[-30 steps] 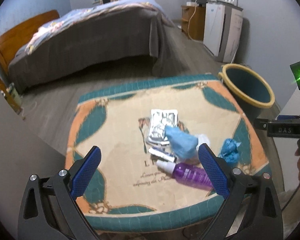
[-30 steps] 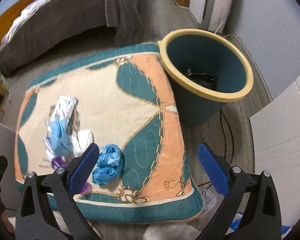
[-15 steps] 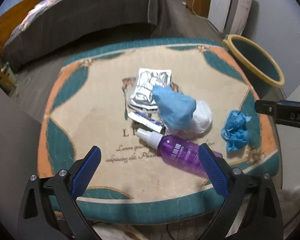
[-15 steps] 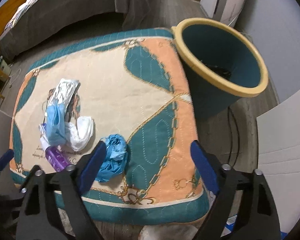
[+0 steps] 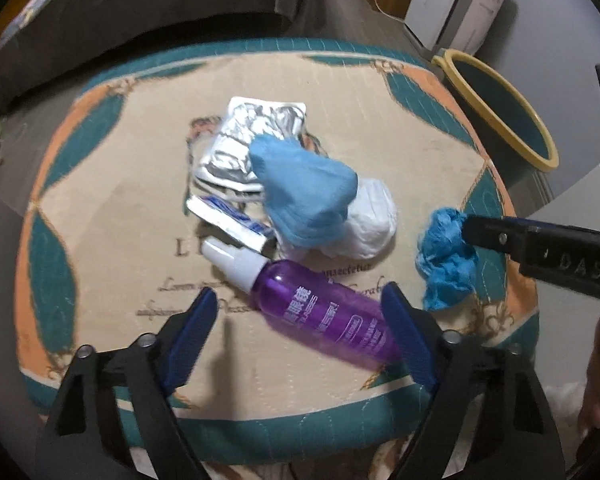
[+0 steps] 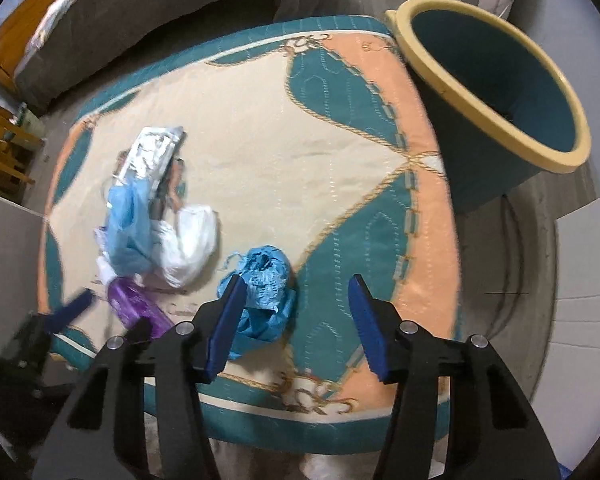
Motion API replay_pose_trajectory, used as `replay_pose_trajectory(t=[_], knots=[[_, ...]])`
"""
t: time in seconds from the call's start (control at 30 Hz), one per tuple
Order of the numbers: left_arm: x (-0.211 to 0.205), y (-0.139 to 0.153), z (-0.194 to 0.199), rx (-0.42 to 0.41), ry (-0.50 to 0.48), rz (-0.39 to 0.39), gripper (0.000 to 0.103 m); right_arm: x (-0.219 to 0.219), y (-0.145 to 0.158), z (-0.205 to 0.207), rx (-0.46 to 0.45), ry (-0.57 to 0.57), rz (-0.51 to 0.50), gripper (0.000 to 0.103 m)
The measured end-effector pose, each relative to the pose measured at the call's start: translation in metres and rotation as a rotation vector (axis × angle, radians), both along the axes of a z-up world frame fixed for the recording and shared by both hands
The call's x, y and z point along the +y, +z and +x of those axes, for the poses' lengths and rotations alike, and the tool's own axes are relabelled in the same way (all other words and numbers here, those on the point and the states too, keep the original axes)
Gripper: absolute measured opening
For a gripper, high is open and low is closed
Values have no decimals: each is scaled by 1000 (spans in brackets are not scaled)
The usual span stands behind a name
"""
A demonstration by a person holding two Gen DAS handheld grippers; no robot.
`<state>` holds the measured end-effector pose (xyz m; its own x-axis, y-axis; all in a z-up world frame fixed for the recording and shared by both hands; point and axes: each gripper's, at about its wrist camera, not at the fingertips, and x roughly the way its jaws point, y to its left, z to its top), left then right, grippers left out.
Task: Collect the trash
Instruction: 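Grasp the blue glove with right tool while left tool grasps purple spray bottle, then drop the glove into the wastebasket with right tool while left tool drops spray bottle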
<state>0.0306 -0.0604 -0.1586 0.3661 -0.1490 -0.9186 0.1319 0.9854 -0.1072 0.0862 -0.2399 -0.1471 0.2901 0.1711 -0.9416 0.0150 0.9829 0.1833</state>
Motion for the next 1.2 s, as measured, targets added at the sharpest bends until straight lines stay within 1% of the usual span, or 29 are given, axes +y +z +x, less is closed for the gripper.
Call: replay_pose_trajectory(t=[0.03,0.1,0.13,0.3,0.4,0.43,0.47,0.5,0.53,0.57,0.6,0.63,0.7,0.83,0.93,1.03,1.17,1.2], knots=[[0,-3,1,18,1,2,69,1,-1,1,1,2,13,53],[4,-9,1,53,7,-7,60,3,-2,2,5,5,40,53],[5,-10,0,60,9,-9,58,5,-3,4,10,9,56,53],[16,-11,-3,68,17,-25,56,16,-7,8,38,34,94,53],[21,-12,-6,69,24,-23,56,27,-10,9,55,64,87,53],[23,-12,-6,69,25,-25,53,32,-11,9,60,75,87,53],[25,-11,-7,68,26,-27,49,34,-12,9,65,84,85,53],[26,-11,-7,67,22,-30,46,38,-13,9,69,94,78,44],[27,-11,-7,66,16,-35,41,41,-14,9,73,109,70,29],[28,-10,-8,65,9,-40,38,43,-14,9,73,121,66,29],[29,-9,-8,62,6,-39,37,45,-11,8,57,125,45,29],[30,-7,-8,55,4,-37,36,46,-5,7,32,127,31,28],[34,-1,-9,28,9,-29,36,43,5,9,-4,119,39,28],[40,19,-7,-56,30,-2,35,37,22,13,-52,92,55,28],[47,33,-4,-104,54,-8,35,32,36,15,-93,84,43,28],[42,46,2,-159,33,27,34,28,52,19,-126,69,43,28],[39,64,7,-219,18,9,33,24,85,22,-222,69,23,28],[37,71,8,-240,11,16,33,22,94,23,-246,70,15,28]])
